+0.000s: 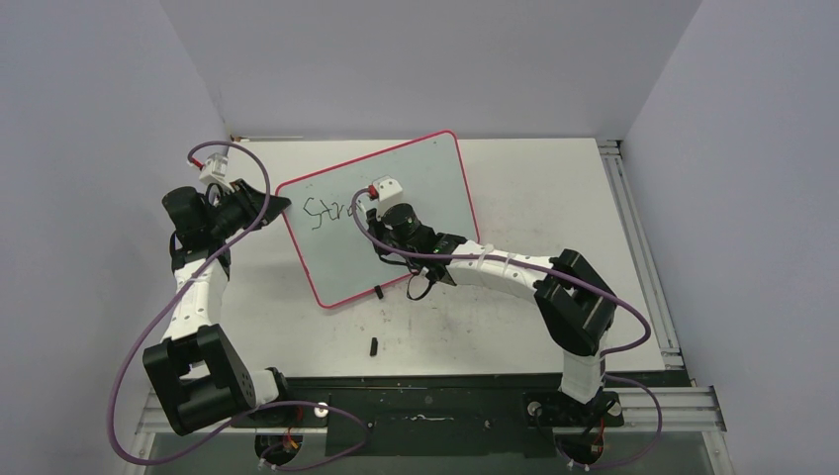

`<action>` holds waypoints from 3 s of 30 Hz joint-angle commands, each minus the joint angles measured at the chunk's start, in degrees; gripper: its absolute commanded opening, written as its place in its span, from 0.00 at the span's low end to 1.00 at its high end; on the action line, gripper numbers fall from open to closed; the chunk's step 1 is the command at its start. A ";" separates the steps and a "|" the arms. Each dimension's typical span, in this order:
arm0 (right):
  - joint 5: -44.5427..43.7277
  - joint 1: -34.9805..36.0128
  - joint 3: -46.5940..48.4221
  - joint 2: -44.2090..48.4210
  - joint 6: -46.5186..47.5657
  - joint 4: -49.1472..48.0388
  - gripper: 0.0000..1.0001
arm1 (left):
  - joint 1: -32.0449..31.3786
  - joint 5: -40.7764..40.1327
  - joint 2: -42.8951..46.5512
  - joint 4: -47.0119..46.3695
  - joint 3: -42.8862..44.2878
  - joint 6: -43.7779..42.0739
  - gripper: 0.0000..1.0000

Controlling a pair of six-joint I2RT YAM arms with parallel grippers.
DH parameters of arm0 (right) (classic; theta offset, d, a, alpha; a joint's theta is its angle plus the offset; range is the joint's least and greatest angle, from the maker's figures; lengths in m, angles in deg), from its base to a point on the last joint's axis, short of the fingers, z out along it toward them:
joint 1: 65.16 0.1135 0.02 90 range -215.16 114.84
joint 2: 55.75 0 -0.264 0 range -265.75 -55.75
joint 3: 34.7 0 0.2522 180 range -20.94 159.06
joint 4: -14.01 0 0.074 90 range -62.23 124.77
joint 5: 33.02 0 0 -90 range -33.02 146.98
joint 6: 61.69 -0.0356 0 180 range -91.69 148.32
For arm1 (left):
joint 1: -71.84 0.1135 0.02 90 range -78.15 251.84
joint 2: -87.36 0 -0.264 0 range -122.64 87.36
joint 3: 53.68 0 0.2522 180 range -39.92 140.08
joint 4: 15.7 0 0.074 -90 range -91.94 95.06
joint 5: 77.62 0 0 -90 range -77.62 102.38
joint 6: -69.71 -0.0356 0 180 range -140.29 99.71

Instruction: Write a sentence on the whiteboard

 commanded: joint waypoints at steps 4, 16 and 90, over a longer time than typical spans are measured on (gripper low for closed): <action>-3.41 -1.42 1.29 0.66 -2.19 0.22 0.05 | 0.13 -0.06 1.82 -0.93 0.49 -0.81 0.20; -2.22 -1.55 0.24 0.79 -2.31 0.70 0.05 | 0.12 -0.04 1.95 -1.02 0.42 -0.81 0.20; -1.37 -0.06 8.63 -3.13 -1.84 8.86 0.05 | 0.14 -0.41 1.82 -0.49 0.60 -1.27 0.20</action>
